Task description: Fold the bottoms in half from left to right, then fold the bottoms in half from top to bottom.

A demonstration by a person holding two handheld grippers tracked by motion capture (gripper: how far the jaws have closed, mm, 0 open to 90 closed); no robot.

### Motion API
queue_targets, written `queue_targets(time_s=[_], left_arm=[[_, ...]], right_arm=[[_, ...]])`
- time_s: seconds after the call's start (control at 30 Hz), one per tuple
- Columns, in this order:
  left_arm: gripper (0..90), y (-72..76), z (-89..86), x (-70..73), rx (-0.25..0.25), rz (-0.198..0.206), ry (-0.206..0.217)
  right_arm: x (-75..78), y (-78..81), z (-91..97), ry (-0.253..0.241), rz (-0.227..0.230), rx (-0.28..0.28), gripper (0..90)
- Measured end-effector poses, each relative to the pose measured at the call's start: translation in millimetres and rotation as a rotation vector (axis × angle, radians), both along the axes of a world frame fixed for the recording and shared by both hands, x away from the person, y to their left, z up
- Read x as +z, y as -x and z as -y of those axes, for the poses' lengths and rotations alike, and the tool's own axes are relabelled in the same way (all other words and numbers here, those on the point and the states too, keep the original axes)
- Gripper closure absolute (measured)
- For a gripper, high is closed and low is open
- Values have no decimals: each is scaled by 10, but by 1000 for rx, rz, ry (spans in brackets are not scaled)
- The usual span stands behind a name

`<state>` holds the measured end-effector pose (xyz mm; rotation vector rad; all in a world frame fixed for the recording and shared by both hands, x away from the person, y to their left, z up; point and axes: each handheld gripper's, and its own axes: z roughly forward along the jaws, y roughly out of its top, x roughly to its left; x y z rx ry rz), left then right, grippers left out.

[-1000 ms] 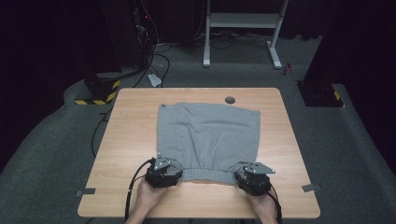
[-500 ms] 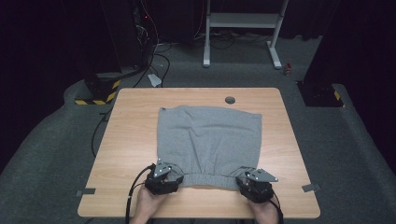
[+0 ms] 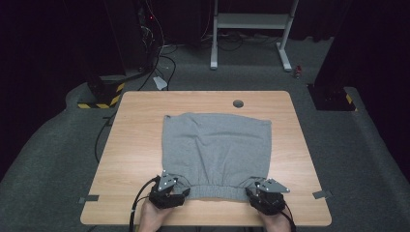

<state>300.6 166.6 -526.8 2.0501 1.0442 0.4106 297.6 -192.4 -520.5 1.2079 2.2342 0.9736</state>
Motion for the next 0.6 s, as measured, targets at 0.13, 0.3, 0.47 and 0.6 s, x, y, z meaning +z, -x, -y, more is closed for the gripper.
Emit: queue_targets(time_s=[0.13,0.3,0.47,0.6], left_arm=[[340,26,2,7,-9,-12,1],[340,52,4,13,-21,-11,-9],[335,106,9,15,-24,-17,-2],[333,131,-12,-1,-30,-10,17]], right_arm=[[9,35,-5,8,-5,-4,532],[3,87,-7,20,18,-1,533],[2,138,12,9,10,-6,533],[3,163,21,6,7,-5,533]])
